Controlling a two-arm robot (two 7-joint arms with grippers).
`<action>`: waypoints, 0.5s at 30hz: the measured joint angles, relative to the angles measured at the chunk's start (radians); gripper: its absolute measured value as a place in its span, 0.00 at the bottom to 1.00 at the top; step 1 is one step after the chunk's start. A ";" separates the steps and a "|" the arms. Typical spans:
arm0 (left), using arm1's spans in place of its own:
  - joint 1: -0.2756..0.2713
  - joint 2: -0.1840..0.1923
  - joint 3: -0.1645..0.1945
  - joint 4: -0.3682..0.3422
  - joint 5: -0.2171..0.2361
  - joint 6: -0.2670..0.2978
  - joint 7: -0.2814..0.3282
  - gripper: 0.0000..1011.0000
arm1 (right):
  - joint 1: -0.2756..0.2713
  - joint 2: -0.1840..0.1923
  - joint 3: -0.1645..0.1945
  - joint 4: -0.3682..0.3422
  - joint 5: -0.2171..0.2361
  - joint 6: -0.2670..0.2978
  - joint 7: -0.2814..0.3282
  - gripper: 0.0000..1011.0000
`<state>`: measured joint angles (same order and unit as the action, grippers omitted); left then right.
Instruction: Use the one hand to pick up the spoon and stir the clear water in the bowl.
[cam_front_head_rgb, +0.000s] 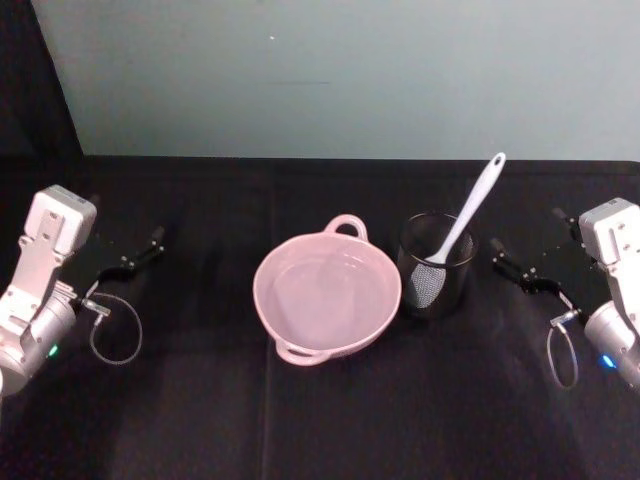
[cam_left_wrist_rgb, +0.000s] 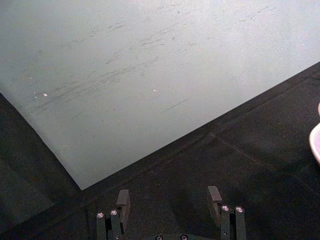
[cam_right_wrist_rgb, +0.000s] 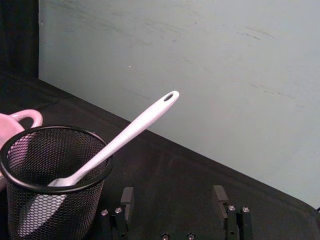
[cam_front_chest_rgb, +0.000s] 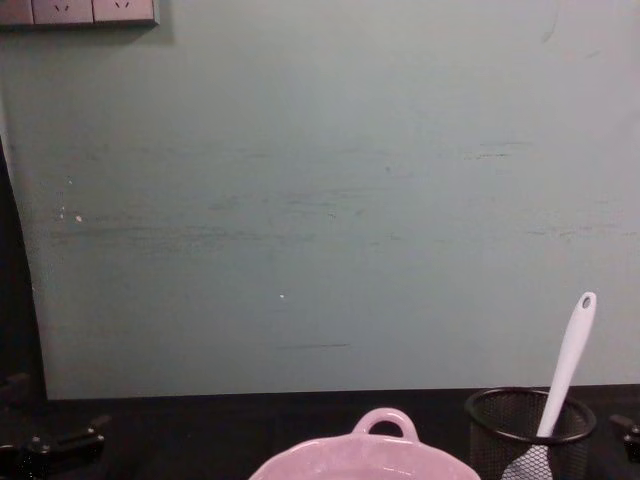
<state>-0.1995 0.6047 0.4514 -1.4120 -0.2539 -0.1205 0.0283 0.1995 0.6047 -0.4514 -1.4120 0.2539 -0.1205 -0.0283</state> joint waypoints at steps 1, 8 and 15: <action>0.000 0.000 0.000 0.000 0.000 0.000 0.000 1.00 | 0.000 0.000 0.000 0.000 0.000 0.000 0.000 0.99; 0.000 0.000 0.000 0.000 0.000 0.000 0.000 1.00 | 0.000 0.000 0.000 0.000 0.000 0.000 0.000 0.99; 0.000 0.000 0.000 0.000 0.000 0.000 0.000 1.00 | 0.000 0.000 0.000 0.000 0.000 0.000 0.000 0.99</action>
<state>-0.1995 0.6046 0.4514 -1.4120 -0.2539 -0.1205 0.0283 0.1995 0.6047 -0.4513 -1.4120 0.2539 -0.1206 -0.0283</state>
